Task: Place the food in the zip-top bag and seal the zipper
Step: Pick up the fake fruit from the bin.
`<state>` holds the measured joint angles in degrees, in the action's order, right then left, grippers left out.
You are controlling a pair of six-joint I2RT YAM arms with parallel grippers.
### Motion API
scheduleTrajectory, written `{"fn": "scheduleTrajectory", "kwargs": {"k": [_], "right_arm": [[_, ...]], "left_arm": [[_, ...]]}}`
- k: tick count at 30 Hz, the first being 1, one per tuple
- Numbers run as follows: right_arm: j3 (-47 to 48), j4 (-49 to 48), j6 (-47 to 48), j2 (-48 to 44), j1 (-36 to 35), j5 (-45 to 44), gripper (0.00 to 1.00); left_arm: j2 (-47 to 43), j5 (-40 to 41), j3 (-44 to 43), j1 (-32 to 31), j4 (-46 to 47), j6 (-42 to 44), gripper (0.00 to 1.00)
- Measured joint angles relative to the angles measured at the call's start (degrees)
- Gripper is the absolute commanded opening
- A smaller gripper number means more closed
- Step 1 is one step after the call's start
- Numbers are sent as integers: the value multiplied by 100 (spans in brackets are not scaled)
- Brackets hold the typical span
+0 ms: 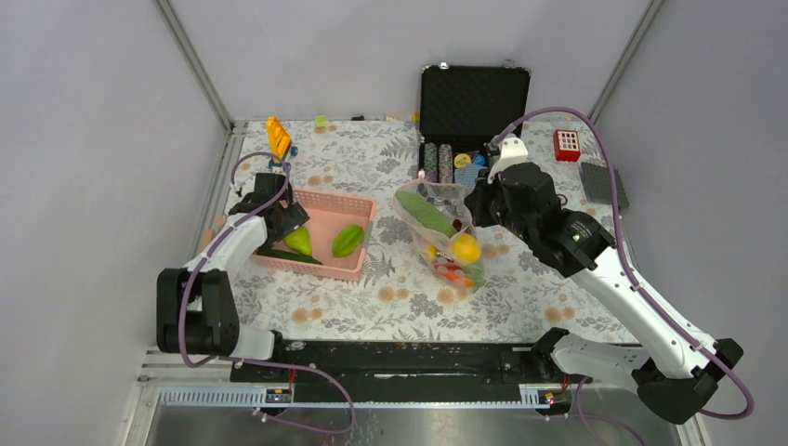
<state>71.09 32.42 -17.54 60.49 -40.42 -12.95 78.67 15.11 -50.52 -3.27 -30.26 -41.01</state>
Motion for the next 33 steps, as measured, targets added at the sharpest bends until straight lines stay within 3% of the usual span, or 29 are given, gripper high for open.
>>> {"fn": "scheduleTrajectory", "kwargs": {"k": [9, 14, 23, 26, 33], "right_arm": [[0, -2, 35, 7, 9, -2, 0], [0, -2, 39, 4, 9, -2, 1], [0, -2, 61, 4, 13, -4, 1], [0, -2, 66, 4, 20, -4, 1], [0, -2, 68, 4, 37, -7, 1]], "left_arm": [[605, -184, 0, 33, 219, -31, 78], [772, -297, -4, 33, 334, -61, 58], [791, -540, -33, 39, 426, -52, 12], [616, -721, -46, 39, 328, -22, 1], [-898, -1298, -168, 33, 271, 55, 0]]}}
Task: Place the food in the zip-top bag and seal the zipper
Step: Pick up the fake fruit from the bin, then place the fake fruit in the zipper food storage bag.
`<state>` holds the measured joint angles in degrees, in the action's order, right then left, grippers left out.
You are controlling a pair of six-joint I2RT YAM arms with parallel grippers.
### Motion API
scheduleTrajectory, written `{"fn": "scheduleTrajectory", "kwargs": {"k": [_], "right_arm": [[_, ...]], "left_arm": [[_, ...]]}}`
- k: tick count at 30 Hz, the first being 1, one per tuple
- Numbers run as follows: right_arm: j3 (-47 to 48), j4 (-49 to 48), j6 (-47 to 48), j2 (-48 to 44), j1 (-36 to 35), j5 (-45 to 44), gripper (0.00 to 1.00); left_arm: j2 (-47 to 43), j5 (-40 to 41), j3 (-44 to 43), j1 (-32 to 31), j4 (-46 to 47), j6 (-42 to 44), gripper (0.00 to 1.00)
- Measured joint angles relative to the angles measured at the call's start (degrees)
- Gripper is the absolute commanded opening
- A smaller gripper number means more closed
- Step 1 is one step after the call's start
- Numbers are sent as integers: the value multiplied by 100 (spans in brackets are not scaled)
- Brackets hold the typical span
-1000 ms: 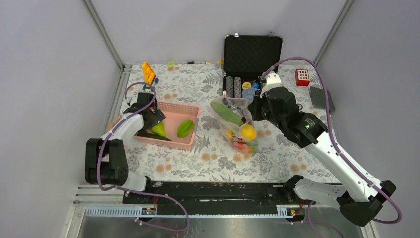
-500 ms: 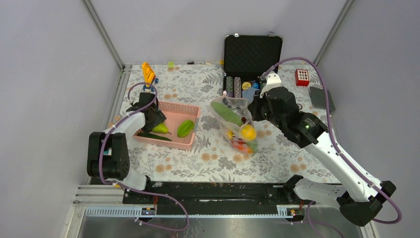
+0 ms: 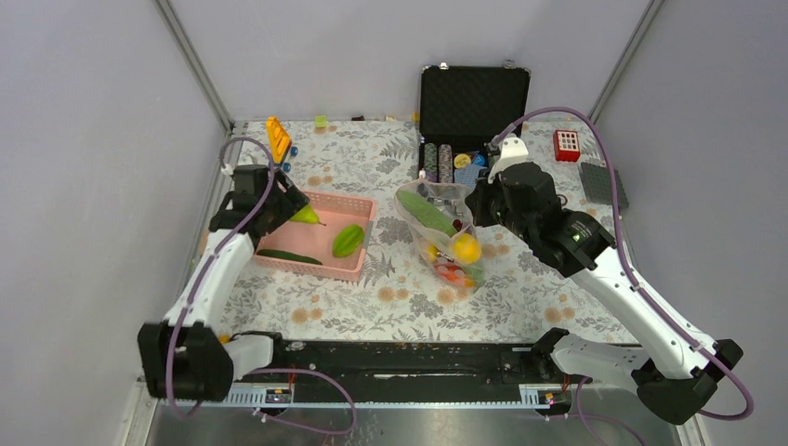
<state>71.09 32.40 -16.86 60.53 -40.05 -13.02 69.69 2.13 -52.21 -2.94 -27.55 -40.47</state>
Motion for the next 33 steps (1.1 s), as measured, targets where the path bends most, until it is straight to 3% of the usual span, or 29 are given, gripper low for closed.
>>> {"fn": "scheduleTrajectory", "kwargs": {"k": [7, 13, 17, 22, 27, 33], "right_arm": [[0, 0, 0, 0, 0, 0, 0], [0, 0, -2, 0, 0, 2, 0], [0, 0, -7, -11, 0, 15, 0], [-24, 4, -17, -68, 2, 26, 0], [-50, 24, -61, -155, 4, 28, 0], [-57, 39, -116, -208, 7, 70, 0]], "left_arm": [[-1458, -809, -555, -229, 354, 162, 0], [-2124, -1051, -824, -1499, 1141, 437, 0], [-1873, -1029, -1215, -2402, 1513, 697, 0], [-931, -960, -1897, -3329, 1851, 975, 0], [-199, -481, -2083, -4345, 1937, 1386, 0], [157, 50, -2083, -4916, 2179, 1716, 3]]}}
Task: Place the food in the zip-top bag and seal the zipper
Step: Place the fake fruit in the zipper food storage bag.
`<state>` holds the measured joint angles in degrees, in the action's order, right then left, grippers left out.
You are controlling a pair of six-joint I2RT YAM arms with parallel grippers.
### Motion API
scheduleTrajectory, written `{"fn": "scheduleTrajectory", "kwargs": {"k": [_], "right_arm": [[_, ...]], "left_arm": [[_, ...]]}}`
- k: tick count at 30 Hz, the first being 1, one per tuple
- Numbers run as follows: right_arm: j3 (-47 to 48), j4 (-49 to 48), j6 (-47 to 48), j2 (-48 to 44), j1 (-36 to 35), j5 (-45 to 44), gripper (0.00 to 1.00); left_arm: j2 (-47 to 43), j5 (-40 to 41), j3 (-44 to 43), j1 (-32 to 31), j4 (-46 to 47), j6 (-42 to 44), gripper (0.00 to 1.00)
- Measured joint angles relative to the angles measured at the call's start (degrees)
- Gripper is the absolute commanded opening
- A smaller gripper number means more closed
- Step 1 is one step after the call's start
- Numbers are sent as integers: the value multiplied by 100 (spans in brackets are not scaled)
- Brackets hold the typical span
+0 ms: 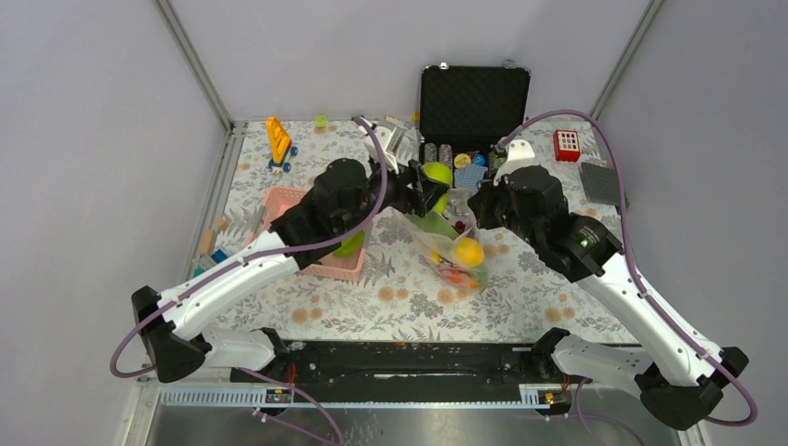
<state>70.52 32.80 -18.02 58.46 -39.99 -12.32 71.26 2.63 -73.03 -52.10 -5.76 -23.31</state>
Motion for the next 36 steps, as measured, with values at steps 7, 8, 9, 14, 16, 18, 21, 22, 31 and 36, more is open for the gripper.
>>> {"fn": "scheduleTrajectory", "kwargs": {"k": [7, 8, 9, 14, 16, 18, 21, 22, 31, 36], "right_arm": [[-4, 20, -26, -33, 0, 0, 0], [-4, 17, -26, -33, 0, 0, 0], [-4, 17, -26, -33, 2, 0, 0], [-4, 17, -28, -33, 2, 0, 0], [-4, 17, -28, -33, 2, 0, 0], [-4, 17, -31, -33, 2, -2, 0], [-4, 17, -28, -33, 2, -2, 0], [-4, 17, -31, -33, 2, 0, 0], [-4, 17, -31, -33, 2, -2, 1], [-4, 17, -28, -33, 2, -2, 1]], "left_arm": [[308, 127, 24, -118, 0, 240, 43], [297, 125, 46, -149, 11, 271, 51], [293, 118, 55, -173, 17, 304, 57], [197, -42, 195, -219, 70, 446, 74], [127, -138, 245, -219, 68, 485, 89], [52, -216, 284, -219, 72, 511, 98], [-81, -345, 356, -219, 74, 525, 99], [-118, -396, 374, -219, 92, 527, 99], [-201, -393, 407, -219, -46, 487, 99], [-481, 334, 420, -153, -459, 332, 99]]}}
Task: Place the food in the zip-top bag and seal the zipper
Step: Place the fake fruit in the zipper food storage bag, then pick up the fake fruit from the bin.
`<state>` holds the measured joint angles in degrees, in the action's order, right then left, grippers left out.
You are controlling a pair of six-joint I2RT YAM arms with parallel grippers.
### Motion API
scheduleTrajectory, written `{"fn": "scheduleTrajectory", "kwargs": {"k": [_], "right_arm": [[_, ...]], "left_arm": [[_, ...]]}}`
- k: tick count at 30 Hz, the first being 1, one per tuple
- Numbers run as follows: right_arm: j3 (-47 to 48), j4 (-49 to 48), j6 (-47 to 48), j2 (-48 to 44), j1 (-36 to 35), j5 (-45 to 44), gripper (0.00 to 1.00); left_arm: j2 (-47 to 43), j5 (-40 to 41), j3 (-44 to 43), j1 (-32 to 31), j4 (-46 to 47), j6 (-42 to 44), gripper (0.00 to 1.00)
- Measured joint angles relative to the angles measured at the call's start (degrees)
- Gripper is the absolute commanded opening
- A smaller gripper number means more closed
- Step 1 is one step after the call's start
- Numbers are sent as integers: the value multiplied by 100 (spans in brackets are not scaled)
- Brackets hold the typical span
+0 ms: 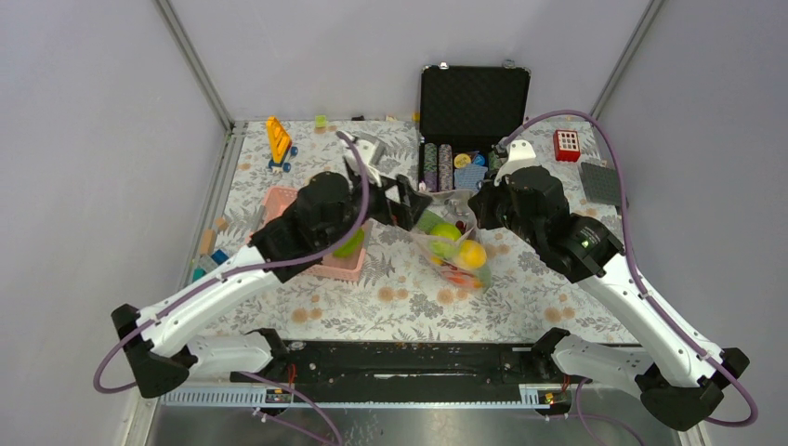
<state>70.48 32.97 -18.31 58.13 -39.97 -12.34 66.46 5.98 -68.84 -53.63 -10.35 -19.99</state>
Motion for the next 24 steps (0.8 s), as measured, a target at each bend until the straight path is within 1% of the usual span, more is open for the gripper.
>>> {"fn": "scheduleTrajectory", "kwargs": {"k": [3, 8, 10, 13, 17, 24], "right_arm": [[-2, -2, 4, 0, 0, 0, 1], [-28, -11, 7, 0, 0, -9, 0], [-28, -15, 9, 0, 0, -13, 1], [-31, -20, 11, 0, 0, -17, 1], [-39, -24, 26, 7, 0, -17, 1], [-37, -24, 50, 125, 2, -26, 1]], "left_arm": [[-354, 378, 144, 415, -208, -258, 99], [-962, 656, 778, 1989, -568, -940, 99], [-966, 608, 944, 2544, -839, -1222, 99], [-601, 376, 986, 3281, -1381, -1572, 99], [-35, -15, 1185, 3720, -1609, -1606, 99], [1008, -844, 1316, 4109, -1727, -1486, 99]]}}
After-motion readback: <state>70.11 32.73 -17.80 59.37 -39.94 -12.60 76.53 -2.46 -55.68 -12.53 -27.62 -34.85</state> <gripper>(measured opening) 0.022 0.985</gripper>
